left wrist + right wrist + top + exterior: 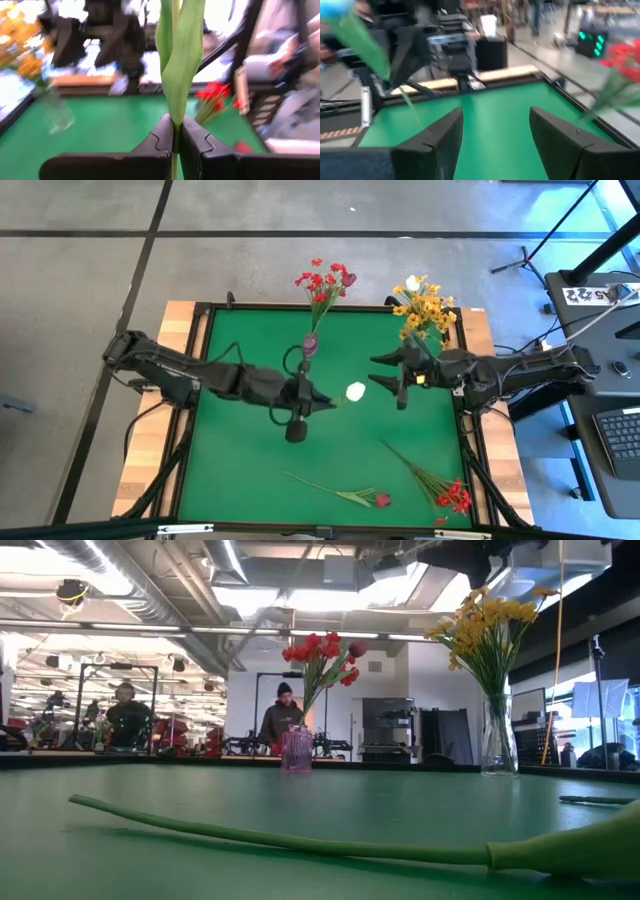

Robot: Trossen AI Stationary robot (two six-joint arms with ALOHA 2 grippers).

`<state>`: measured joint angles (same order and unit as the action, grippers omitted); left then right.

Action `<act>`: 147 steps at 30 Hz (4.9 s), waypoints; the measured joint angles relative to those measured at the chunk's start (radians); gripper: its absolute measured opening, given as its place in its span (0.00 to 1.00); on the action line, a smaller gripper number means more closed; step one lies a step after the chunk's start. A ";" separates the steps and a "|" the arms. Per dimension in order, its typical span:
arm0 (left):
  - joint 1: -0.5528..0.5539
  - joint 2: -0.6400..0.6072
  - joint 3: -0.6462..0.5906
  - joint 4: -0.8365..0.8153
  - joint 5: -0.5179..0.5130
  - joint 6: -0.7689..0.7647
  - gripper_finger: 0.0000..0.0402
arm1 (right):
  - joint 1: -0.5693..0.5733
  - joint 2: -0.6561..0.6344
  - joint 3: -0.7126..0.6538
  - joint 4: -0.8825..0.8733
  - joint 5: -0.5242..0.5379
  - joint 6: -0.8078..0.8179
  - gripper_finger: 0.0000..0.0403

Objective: Sort flowers into vase by color
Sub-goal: Put the white flower into the transparent vase

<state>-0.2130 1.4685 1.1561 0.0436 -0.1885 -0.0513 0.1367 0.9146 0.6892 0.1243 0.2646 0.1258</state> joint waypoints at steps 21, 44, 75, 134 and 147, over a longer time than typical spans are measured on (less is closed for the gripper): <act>0.159 0.065 -0.057 0.581 0.185 -0.023 0.02 | 0.040 0.079 -0.233 0.567 -0.012 0.007 0.56; 0.193 0.184 -0.057 0.764 0.233 -0.099 0.02 | 0.040 0.193 -0.233 0.701 -0.049 0.005 0.56; 0.223 0.261 -0.057 0.843 0.234 -0.183 0.02 | 0.040 0.196 -0.232 0.741 -0.040 0.014 0.56; 0.084 -0.061 -0.056 0.199 -0.098 -0.023 0.30 | 0.040 0.062 -0.232 0.490 0.174 -0.029 0.01; 0.020 -0.159 -0.057 -0.145 -0.234 -0.079 0.24 | 0.040 -0.188 -0.232 -0.086 0.397 0.182 0.01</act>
<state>-0.1932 1.3094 1.0988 -0.1015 -0.4224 -0.1299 0.1772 0.7265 0.4568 0.0379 0.6621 0.3077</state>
